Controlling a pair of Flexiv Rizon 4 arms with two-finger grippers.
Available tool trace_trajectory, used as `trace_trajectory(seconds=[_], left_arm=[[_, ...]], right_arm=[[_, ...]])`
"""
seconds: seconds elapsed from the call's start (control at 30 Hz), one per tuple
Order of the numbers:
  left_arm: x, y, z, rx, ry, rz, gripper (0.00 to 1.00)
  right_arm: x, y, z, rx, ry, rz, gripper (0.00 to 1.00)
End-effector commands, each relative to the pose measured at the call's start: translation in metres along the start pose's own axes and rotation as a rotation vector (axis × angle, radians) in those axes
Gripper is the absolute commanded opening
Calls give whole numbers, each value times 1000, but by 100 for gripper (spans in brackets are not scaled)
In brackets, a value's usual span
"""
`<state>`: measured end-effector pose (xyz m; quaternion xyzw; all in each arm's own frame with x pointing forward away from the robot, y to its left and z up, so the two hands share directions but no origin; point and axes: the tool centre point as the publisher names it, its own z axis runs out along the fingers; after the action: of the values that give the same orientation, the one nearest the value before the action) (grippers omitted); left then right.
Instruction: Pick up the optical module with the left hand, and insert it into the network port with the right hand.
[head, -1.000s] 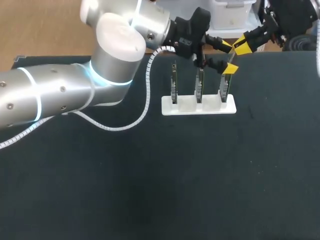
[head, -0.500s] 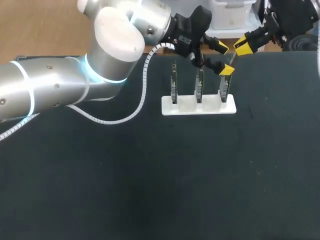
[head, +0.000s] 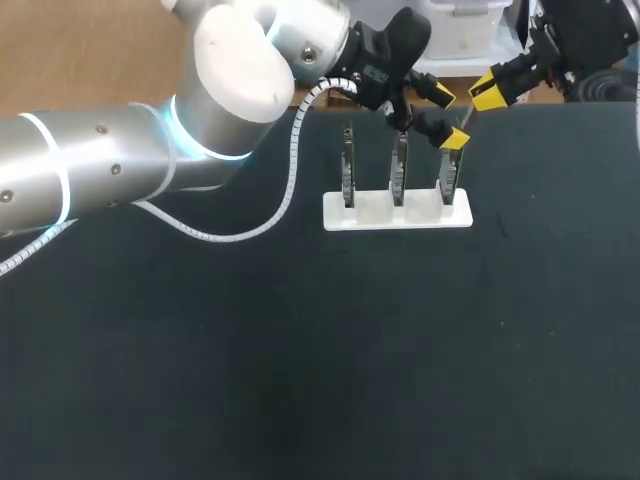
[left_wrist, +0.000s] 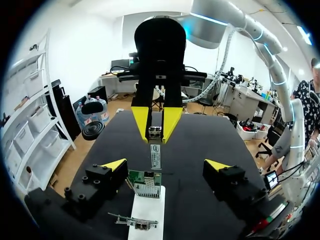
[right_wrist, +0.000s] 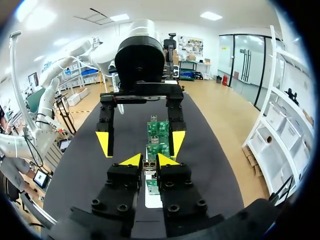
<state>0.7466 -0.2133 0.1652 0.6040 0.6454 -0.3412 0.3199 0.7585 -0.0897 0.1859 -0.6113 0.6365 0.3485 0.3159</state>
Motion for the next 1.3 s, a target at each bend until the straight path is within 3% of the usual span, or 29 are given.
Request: trace_trajectory(seconds=[0.03, 1.3], left_arm=[[0, 0, 0, 4, 5, 0, 100], [3, 13, -1, -23, 42, -8, 100]], right_arm=[[0, 1, 0, 2, -2, -2, 0], [0, 0, -3, 6, 8, 5, 0]])
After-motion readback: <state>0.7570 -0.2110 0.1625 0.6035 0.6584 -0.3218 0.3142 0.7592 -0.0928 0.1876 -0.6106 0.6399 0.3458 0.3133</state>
